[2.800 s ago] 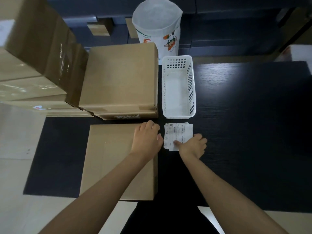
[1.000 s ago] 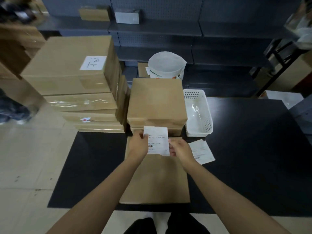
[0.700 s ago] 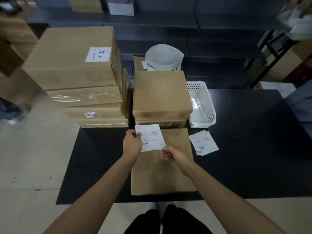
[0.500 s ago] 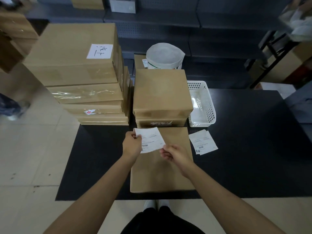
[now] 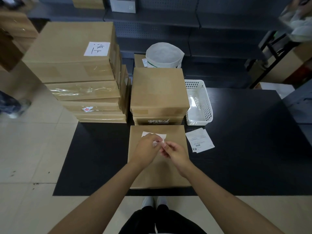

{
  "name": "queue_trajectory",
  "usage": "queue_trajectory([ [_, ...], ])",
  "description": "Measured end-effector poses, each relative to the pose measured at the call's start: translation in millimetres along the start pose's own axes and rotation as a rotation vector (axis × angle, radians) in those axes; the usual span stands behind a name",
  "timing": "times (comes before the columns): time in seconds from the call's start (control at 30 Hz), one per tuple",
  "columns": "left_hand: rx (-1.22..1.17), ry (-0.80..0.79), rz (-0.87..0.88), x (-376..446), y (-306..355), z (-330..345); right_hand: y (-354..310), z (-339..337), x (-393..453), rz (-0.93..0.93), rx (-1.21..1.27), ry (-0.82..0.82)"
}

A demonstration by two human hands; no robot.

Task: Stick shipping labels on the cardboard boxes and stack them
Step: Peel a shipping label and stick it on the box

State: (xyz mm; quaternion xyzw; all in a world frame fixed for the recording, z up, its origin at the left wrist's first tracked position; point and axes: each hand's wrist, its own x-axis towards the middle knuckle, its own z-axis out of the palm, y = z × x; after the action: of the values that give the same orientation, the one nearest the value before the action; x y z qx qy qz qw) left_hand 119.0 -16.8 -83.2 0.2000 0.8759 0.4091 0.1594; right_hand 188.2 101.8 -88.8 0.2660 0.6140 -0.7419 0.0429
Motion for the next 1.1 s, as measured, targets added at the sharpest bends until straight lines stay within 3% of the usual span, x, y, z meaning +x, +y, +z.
queue_trajectory([
  [0.1, 0.046, 0.011, 0.009, 0.6, -3.7, 1.1, 3.6, -4.0, 0.7, -0.012, -0.013, -0.017],
  [0.3, 0.174, -0.113, 0.118, 0.4, -2.4, -7.3, 7.4, -11.3, 1.7, -0.058, -0.112, -0.044],
  [0.57, 0.032, 0.047, -0.026, 3.8, 0.6, 2.0, -0.3, -17.3, 6.6, -0.065, -0.145, 0.005],
  [0.73, 0.072, 0.054, -0.069, 6.7, 4.3, 3.2, -0.1, -24.1, 4.7, -0.061, -0.182, -0.002],
  [0.93, -0.285, 0.308, -0.394, 11.2, 16.6, -7.4, 0.5, -34.9, 20.2, 0.181, 0.144, 0.279],
  [1.1, -0.358, 0.416, -0.404, 9.4, 22.9, -13.6, 3.9, -48.3, 28.1, 0.300, 0.222, 0.471],
])
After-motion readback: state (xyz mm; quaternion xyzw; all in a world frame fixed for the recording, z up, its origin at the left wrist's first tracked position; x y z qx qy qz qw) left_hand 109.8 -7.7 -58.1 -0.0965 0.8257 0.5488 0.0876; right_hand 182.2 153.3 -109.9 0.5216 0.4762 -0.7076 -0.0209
